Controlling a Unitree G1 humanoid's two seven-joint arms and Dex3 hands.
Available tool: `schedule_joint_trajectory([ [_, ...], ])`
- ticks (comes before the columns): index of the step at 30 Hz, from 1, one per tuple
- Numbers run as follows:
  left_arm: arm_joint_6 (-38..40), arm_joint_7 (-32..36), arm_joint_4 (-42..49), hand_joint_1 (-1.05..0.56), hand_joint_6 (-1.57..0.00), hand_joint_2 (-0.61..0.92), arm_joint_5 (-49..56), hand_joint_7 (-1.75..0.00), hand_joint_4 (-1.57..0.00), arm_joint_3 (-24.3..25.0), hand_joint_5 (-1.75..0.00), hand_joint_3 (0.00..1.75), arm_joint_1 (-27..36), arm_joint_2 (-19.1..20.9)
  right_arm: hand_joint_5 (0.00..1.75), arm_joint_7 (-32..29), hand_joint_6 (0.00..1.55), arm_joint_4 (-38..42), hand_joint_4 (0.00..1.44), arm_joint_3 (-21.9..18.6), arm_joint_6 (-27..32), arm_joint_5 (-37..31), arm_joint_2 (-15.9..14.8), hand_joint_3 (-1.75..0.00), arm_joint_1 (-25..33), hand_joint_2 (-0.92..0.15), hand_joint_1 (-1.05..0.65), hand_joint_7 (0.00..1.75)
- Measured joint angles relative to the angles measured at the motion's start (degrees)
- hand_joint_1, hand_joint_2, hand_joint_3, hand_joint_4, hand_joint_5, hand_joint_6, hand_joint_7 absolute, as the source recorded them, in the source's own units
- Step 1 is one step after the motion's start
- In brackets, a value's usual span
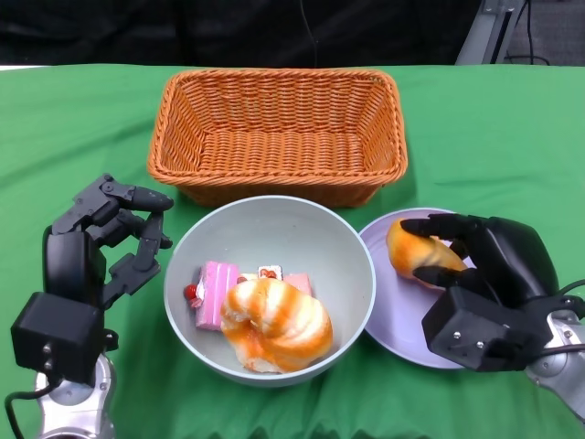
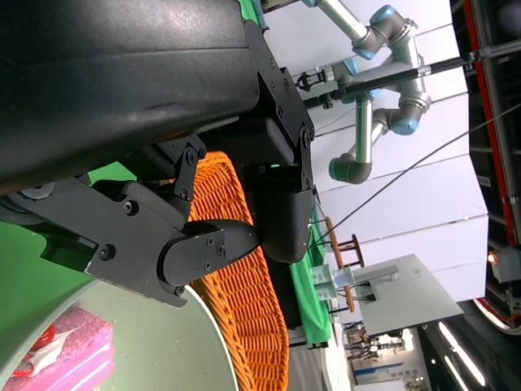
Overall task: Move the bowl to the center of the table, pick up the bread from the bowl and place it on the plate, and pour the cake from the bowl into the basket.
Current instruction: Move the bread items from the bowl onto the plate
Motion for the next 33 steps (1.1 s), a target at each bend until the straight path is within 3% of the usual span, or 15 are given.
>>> schedule_joint_trajectory([
  [2,0.0,0.7,0.0,-0.17,-0.86,0.68,0.2,-1.17,-0.83,-0.1,-1.52,0.84,0.0,-0.1,0.73,1.7,1.04,-2.2,0.75,1.1,2.8,-0.7,-0.1,0.00,0.1,-0.88,-0.18,0.00],
  [3,0.0,0.7,0.0,-0.17,-0.85,0.68,0.4,-1.17,-0.83,-0.1,-1.52,0.84,0.0,-0.1,0.50,3.1,0.94,-3.7,0.73,1.7,4.5,-1.3,-0.2,0.00,0.3,-0.88,-0.23,0.00],
  [5,0.0,0.7,0.0,-0.17,-0.85,0.68,0.5,-1.18,-0.83,-0.1,-1.52,0.85,-0.1,-0.1,0.18,6.3,0.81,-7.9,0.71,2.2,8.0,-2.2,-0.8,0.00,1.1,-0.86,-0.31,0.00],
  [8,-0.1,0.7,0.0,-0.17,-0.84,0.68,0.6,-1.18,-0.82,-0.2,-1.53,0.85,-0.1,-0.1,0.07,9.9,0.74,-14.3,0.68,2.4,12.6,-2.4,-1.9,0.00,3.2,-0.86,-0.35,0.00],
  [13,-0.1,0.7,-0.1,-0.17,-0.84,0.69,0.6,-1.18,-0.82,-0.2,-1.53,0.83,-0.1,-0.1,0.02,16.0,0.65,-24.3,0.61,2.6,19.8,-2.6,-2.2,0.00,7.3,-0.87,-0.41,0.00],
  [15,-0.1,0.7,-0.1,-0.18,-0.85,0.69,0.6,-1.18,-0.82,-0.2,-1.53,0.82,-0.1,-0.1,0.00,20.0,0.52,-29.2,0.42,2.9,23.8,-3.2,-2.7,-0.01,8.7,-0.89,-0.45,0.00],
  [17,-0.1,0.8,-0.1,-0.18,-0.85,0.69,0.6,-1.19,-0.82,-0.2,-1.53,0.82,-0.1,-0.1,0.00,24.9,0.49,-34.8,0.37,3.3,27.9,-4.3,-3.2,-0.01,9.9,-0.90,-0.46,0.00],
  [27,-0.1,0.7,-0.1,-0.17,-0.84,0.70,0.5,-1.19,-0.82,-0.2,-1.52,0.80,-0.1,-0.1,0.00,33.2,0.43,-47.1,0.33,3.9,34.6,-4.7,-4.0,0.00,13.2,-0.90,-0.48,0.00],
  [33,-0.1,0.7,-0.1,-0.17,-0.84,0.70,0.5,-1.19,-0.82,-0.2,-1.52,0.81,-0.1,-0.2,0.01,33.9,0.43,-50.9,0.34,3.8,36.6,-5.1,-4.0,0.00,14.7,-0.90,-0.48,0.00],
])
